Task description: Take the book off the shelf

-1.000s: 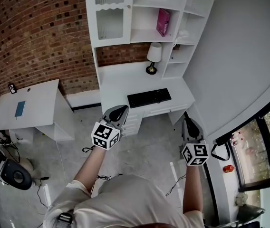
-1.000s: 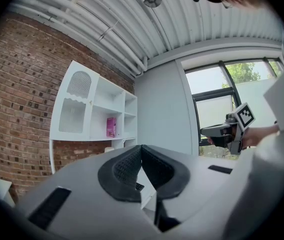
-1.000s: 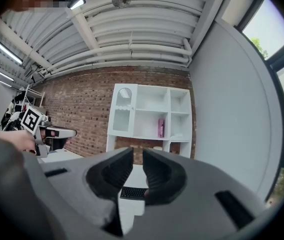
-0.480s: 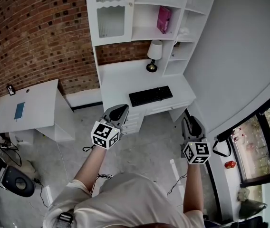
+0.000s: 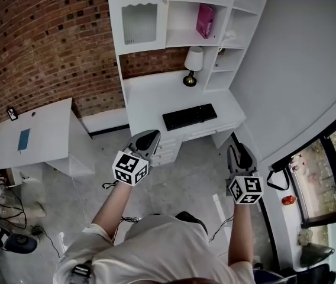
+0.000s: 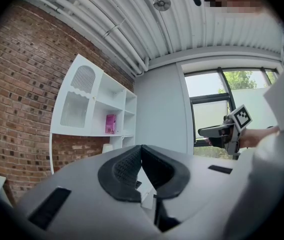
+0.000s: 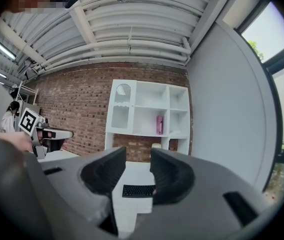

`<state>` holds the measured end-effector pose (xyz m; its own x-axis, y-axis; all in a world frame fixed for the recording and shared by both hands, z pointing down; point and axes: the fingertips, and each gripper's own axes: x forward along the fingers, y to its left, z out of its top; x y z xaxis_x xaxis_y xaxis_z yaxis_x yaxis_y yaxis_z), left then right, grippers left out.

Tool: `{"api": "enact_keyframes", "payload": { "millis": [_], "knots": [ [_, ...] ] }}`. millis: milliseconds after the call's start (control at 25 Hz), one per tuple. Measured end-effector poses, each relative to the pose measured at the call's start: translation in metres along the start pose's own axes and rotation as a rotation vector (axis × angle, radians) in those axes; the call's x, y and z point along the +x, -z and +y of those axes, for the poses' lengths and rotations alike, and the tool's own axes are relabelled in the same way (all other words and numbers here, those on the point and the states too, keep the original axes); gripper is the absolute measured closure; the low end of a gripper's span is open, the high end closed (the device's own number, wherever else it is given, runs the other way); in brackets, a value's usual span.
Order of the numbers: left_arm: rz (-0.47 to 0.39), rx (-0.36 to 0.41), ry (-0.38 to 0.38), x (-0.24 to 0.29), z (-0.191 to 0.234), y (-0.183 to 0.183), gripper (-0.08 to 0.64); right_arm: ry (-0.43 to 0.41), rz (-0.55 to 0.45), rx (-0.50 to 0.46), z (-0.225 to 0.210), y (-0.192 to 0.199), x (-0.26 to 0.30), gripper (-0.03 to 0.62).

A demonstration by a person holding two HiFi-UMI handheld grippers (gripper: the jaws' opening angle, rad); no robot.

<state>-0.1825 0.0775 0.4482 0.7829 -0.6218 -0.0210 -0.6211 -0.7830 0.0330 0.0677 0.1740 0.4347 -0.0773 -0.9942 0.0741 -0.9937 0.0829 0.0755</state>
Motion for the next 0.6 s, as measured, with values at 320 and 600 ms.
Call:
{"api": "enact_keyframes", "payload": {
  "millis": [320, 600],
  "knots": [
    [0.012, -0.022, 0.002, 0.019, 0.007, 0.008, 0.566, -0.002, 0.02, 0.024, -0.012, 0.01, 0.017, 0.454],
    [0.021, -0.026, -0.018, 0.057, 0.013, 0.015, 0.566, -0.023, 0.027, 0.039, -0.038, 0.021, 0.049, 0.454]
  ]
}}
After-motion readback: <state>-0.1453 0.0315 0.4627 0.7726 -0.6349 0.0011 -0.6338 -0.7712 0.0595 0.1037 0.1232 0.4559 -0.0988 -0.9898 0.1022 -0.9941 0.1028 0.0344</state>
